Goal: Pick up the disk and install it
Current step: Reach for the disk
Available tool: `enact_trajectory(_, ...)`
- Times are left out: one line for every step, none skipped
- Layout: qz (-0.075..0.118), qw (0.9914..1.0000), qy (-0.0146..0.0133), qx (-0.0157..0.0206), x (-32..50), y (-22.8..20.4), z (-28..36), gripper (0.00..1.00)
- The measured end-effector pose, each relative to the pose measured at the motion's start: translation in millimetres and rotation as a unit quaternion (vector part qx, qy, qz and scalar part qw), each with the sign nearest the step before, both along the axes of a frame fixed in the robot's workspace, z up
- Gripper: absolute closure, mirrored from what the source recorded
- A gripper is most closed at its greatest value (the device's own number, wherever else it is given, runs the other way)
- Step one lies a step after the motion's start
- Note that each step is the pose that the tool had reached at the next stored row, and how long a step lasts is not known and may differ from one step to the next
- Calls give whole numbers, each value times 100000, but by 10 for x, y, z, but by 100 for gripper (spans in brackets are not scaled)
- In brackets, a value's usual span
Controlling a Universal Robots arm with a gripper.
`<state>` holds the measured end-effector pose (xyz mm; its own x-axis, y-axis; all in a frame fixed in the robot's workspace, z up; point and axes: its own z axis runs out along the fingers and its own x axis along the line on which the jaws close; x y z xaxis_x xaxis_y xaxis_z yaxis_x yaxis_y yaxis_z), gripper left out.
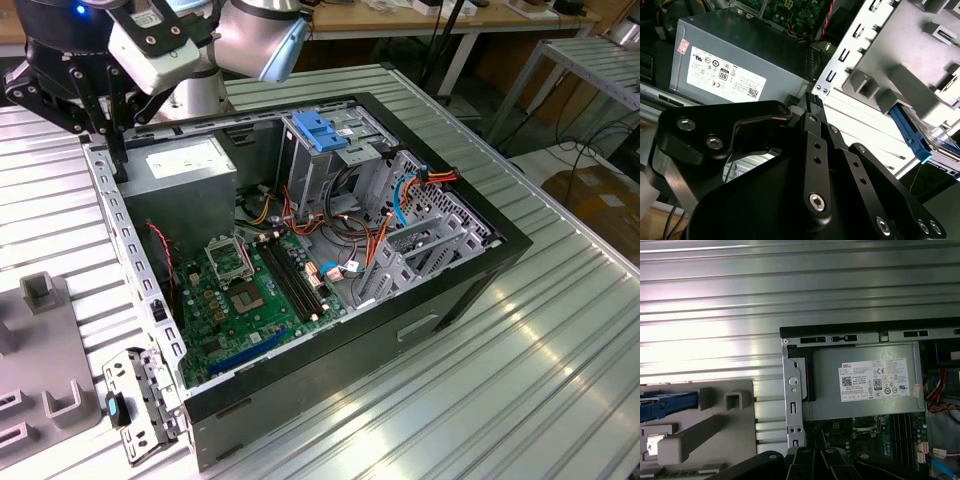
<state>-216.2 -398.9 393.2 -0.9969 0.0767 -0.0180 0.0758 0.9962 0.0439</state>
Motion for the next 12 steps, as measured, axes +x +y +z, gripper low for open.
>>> enact_trajectory(-2,100000,-2,1,-20,0,0,89)
enact_trajectory(-14,100000,3,-1,-38,0,0,89)
enact_trajectory(-18,100000,5,-1,-49,0,0,89)
enact_trajectory(-21,100000,8,2,-64,1,0,89)
enact_trajectory(-24,100000,17,3,-92,1,0,89)
enact_trajectory(-22,100000,25,2,-108,1,0,89)
enact_trajectory(-22,100000,36,2,-120,1,0,89)
enact_trajectory(-20,100000,44,3,-135,1,0,89)
enact_trajectory(-19,100000,54,-1,-148,1,0,89)
enact_trajectory(-18,100000,56,-1,-169,1,0,89)
enact_trajectory(-18,100000,61,2,-185,1,0,89)
enact_trajectory(-19,100000,68,-2,-201,1,0,89)
